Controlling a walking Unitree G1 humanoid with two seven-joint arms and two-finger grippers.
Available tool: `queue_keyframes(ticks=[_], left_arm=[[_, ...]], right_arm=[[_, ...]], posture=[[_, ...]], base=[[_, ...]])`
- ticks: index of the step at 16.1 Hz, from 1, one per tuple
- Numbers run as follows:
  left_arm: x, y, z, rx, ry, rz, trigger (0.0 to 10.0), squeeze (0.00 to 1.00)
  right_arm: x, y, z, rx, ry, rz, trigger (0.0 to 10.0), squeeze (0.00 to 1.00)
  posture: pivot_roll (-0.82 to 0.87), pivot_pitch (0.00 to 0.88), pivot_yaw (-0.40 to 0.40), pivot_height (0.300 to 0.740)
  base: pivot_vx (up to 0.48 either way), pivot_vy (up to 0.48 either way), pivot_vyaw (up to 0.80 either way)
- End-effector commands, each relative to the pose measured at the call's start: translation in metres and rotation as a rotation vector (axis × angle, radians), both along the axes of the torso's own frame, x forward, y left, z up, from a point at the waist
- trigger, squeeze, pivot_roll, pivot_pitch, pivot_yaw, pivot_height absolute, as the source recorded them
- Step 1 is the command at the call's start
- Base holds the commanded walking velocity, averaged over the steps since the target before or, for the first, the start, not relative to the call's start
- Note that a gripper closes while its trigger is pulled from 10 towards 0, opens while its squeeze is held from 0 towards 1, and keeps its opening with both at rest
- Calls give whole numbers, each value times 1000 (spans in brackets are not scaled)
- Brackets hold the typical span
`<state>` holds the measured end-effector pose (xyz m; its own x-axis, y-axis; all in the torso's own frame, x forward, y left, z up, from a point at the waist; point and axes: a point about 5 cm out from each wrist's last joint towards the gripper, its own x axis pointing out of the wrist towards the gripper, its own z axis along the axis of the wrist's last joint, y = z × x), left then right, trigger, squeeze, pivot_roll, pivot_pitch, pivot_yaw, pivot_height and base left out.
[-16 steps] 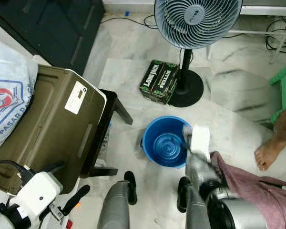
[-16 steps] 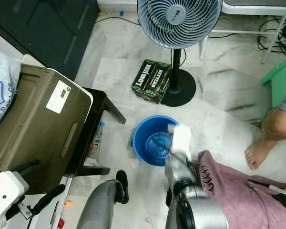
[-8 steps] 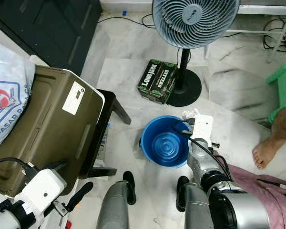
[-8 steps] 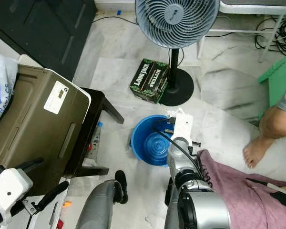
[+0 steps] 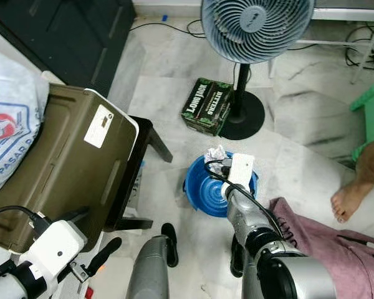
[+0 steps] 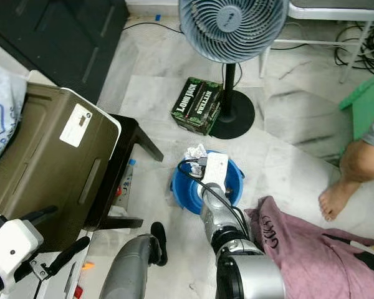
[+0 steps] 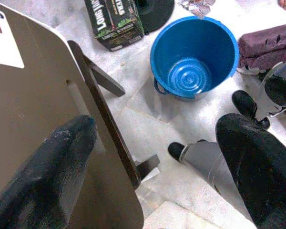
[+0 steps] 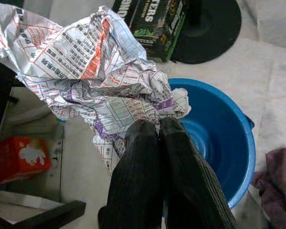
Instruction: Clean up the room
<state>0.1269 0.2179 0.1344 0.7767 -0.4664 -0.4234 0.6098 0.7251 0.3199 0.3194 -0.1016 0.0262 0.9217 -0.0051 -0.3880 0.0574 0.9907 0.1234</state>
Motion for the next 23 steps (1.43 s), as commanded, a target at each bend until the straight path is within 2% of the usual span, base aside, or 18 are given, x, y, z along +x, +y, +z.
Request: queue_keyframes(ticks=[1, 2, 8, 11, 12, 13, 15, 16, 17, 19, 20, 21, 23], left_arm=[[-3, 2, -5, 9, 37, 7, 10000, 0], [-3, 1, -5, 7, 35, 3, 10000, 0], [1, -1, -7, 3, 30, -2, 10000, 0], [5, -4, -8, -3, 12, 1, 10000, 0], [17, -11, -9, -31, -31, 7, 10000, 0], [26, -15, -10, -53, -53, 15, 10000, 0], [48, -31, -12, -102, -120, 11, 10000, 0], [57, -39, -11, -133, -151, 17, 10000, 0], [60, -42, -12, -144, -162, 19, 10000, 0], [77, -55, -16, -185, -196, 32, 10000, 0], [91, -68, -21, -212, -221, 34, 10000, 0], [99, -73, -22, -225, -242, 38, 10000, 0], [101, -74, -21, -227, -247, 40, 10000, 0]], right_arm=[[-11, 7, -11, 14, 41, 19, 10000, 0], [-13, 7, -14, 36, 46, 19, 10000, 992], [-11, -1, -13, 30, 37, 13, 10000, 1000], [-9, 5, -9, 69, 17, 46, 10000, 1000], [-9, 17, -6, 76, -3, 130, 10000, 1000], [-9, 21, -4, 78, -15, 179, 10000, 1000], [-15, 30, 0, 63, -48, 348, 10000, 1000], [-22, 30, 5, 62, -95, 437, 10000, 1000], [-26, 28, 6, 57, -109, 466, 10000, 1000], [-45, 13, 9, 10, -138, 553, 10000, 1000], [-68, -4, 7, -13, -120, 577, 10000, 1000], [-89, -18, 5, -19, -90, 548, 10000, 1000], [-95, -21, 5, -34, -92, 544, 10000, 1000]], posture=[[315, 402, 190, 740], [315, 402, 191, 740], [309, 394, 185, 740], [296, 378, 176, 740], [267, 348, 159, 740], [244, 326, 144, 740], [179, 272, 114, 740], [153, 247, 101, 740], [137, 231, 93, 740], [64, 161, 73, 740], [31, 118, 71, 740], [8, 91, 83, 740], [8, 91, 83, 740]], base=[[0, 0, 0], [0, 0, 0], [0, 0, 0], [0, 0, 0], [0, 0, 0], [0, 0, 0], [0, 0, 0], [0, 0, 0], [0, 0, 0], [0, 0, 0], [0, 0, 0], [0, 0, 0], [0, 0, 0]])
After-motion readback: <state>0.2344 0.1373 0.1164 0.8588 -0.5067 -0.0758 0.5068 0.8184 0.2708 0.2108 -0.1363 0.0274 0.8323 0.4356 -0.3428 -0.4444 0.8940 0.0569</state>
